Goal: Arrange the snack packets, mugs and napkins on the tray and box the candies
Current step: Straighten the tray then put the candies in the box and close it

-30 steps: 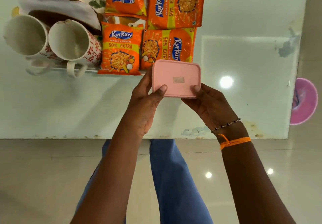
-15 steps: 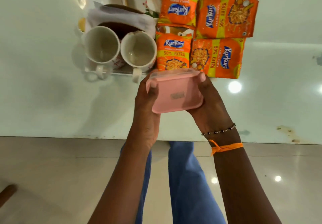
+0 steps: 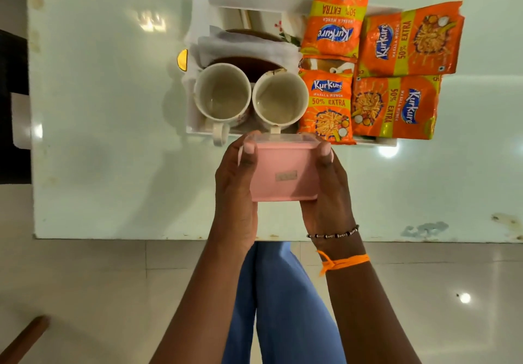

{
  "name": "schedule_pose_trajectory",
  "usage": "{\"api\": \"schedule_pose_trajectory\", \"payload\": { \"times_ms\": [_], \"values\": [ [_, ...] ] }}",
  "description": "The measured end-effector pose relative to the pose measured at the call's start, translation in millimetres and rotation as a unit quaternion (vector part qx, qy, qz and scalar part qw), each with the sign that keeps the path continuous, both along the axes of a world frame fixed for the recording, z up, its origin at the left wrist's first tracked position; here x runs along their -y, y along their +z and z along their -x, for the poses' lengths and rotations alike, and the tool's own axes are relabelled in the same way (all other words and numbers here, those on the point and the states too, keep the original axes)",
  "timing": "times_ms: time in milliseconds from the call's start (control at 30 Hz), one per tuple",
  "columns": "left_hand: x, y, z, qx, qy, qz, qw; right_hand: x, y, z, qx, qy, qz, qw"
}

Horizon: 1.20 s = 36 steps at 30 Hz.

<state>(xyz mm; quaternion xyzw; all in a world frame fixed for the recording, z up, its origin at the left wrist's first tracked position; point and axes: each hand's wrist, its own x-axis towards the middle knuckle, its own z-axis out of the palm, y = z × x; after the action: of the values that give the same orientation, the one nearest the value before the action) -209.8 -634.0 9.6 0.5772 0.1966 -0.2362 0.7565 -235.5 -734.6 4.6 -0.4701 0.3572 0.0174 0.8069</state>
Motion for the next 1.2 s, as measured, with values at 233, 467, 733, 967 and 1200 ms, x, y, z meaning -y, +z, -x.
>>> {"api": "schedule_pose_trajectory", "payload": {
  "times_ms": [233,467,733,967,1200],
  "values": [
    [-1,8,-35,-0.007,-0.045,-0.039,0.998,12,11,-34,-0.041,0.009,0.091,0.995],
    [-3,18,-119,0.064,-0.075,-0.136,0.986,43,19,-114,-0.052,0.028,0.119,0.991],
    [5,-1,-212,0.066,-0.093,-0.203,0.973,56,-1,-196,-0.056,0.083,0.196,0.976],
    [8,-39,-229,0.100,-0.086,-0.324,0.937,57,-42,-228,-0.122,0.133,0.277,0.944],
    [5,-64,-230,0.130,-0.152,-0.391,0.898,57,-70,-225,-0.140,0.187,0.376,0.897]
  ]
}}
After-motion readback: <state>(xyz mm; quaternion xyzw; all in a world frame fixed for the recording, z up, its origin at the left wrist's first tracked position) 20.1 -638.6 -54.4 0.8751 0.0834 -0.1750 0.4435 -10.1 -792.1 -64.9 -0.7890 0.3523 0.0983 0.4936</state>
